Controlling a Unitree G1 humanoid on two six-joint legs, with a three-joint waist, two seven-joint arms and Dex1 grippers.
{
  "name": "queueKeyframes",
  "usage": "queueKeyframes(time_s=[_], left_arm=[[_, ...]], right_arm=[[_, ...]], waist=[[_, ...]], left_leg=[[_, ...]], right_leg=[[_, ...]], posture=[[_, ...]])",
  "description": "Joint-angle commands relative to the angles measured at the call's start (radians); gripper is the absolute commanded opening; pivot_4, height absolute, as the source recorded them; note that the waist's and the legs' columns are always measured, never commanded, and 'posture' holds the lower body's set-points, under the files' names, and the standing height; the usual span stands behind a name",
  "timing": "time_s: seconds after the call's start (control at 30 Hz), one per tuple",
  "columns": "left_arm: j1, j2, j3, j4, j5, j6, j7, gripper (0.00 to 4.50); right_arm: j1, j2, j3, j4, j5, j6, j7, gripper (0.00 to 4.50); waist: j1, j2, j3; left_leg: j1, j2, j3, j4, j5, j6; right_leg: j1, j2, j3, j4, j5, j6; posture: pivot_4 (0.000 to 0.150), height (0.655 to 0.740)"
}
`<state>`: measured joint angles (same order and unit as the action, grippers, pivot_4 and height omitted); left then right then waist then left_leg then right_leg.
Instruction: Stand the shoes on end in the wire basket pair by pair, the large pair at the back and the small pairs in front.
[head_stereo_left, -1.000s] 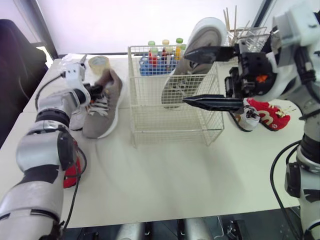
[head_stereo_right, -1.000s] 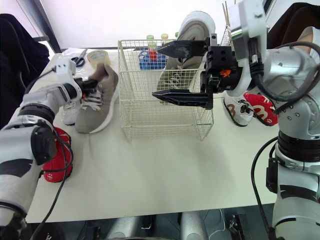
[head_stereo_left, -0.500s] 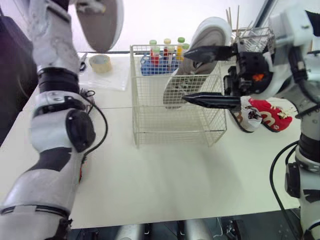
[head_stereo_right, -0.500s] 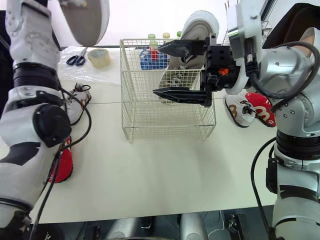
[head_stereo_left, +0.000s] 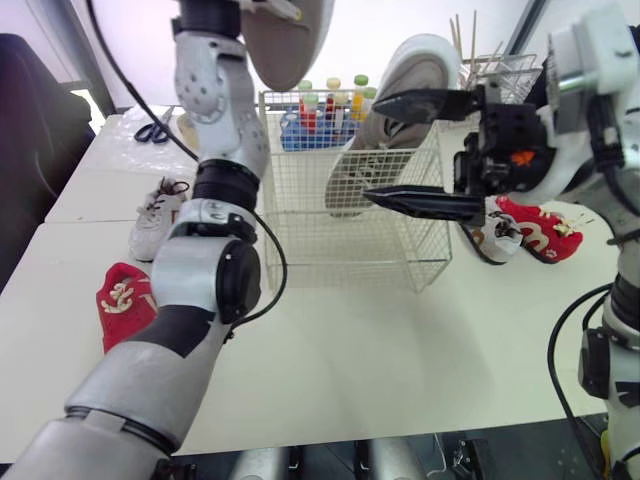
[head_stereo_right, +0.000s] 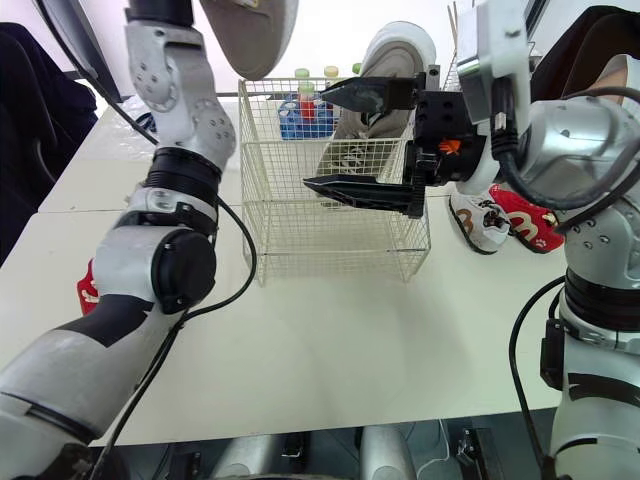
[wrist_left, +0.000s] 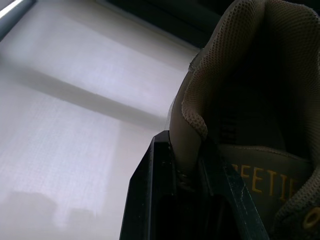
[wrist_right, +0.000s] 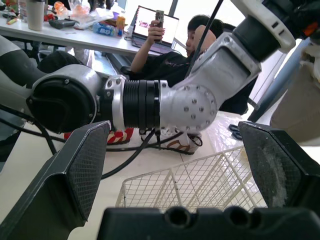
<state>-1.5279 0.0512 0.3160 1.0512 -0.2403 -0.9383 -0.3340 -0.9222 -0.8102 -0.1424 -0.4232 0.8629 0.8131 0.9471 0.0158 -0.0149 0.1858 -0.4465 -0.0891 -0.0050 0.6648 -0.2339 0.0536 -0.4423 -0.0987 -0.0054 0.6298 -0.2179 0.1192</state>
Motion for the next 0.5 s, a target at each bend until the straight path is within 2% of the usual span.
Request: queueKeyframes(time_s=[0.03, 0.17, 0.5], left_arm=[[-0.014, -0.019, -0.047, 0.07, 0.09, -0.108, 0.058, 0.03], [0.001, -0.019, -0.077, 0.145, 0.168, -0.151, 0.152, 0.03], [0.076, -0.007, -0.16, 0.201, 0.347, -0.159, 0.387, 0.03]], right_arm=[[-0.006, -0.034, -0.051, -0.052, 0.042, 0.022, -0.037, 4.5], [-0.004, -0.054, -0.063, -0.072, 0.073, 0.044, -0.068, 4.5], [-0.009, -0.091, -0.073, -0.099, 0.137, 0.083, -0.132, 4.5]], waist=[[0.0, 0.0, 0.0], [-0.003, 0.0, 0.0], [0.0, 0.0, 0.0]], left_leg=[[0.0, 0.0, 0.0, 0.0, 0.0, 0.001], [0.0, 0.0, 0.0, 0.0, -0.002, 0.003], [0.0, 0.0, 0.0, 0.0, -0.002, 0.003]], right_leg=[[0.0, 0.0, 0.0, 0.0, 0.0, 0.0], [0.0, 0.0, 0.0, 0.0, 0.0, 0.0], [0.0, 0.0, 0.0, 0.0, 0.0, 0.0]], posture=[[0.15, 0.74], [0.15, 0.74], [0.15, 0.74]])
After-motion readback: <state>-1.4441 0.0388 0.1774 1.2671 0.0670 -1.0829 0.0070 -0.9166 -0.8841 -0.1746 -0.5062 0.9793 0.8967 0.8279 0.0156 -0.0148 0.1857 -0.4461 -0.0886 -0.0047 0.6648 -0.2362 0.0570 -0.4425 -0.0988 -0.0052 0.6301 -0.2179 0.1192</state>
